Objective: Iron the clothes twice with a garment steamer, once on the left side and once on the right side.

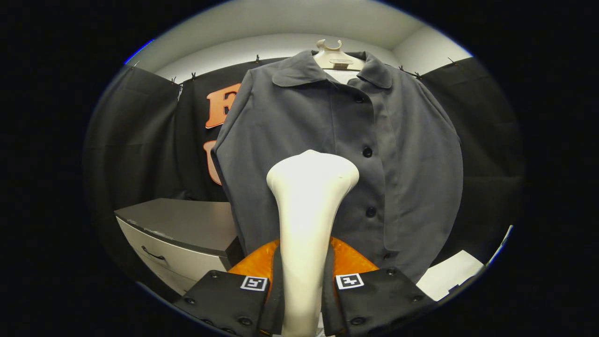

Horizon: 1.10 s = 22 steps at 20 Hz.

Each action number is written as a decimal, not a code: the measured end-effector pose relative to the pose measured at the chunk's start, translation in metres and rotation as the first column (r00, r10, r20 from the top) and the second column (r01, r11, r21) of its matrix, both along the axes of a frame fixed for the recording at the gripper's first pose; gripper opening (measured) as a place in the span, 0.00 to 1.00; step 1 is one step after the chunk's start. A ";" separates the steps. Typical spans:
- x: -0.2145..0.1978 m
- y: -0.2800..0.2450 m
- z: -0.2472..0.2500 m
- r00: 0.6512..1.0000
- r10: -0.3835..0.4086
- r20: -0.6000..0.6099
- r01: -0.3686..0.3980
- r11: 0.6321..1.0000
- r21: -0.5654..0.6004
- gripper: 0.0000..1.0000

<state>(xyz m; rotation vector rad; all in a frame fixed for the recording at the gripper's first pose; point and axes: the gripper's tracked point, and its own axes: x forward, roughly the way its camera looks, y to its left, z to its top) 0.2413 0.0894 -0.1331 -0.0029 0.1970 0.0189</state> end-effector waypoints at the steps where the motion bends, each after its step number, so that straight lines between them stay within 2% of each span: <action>1: -0.003 0.001 -0.005 1.000 0.002 -0.009 -0.002 1.000 0.006 0.39; 22: -0.054 -0.012 -0.126 0.977 -0.053 -0.205 0.057 0.998 0.014 0.39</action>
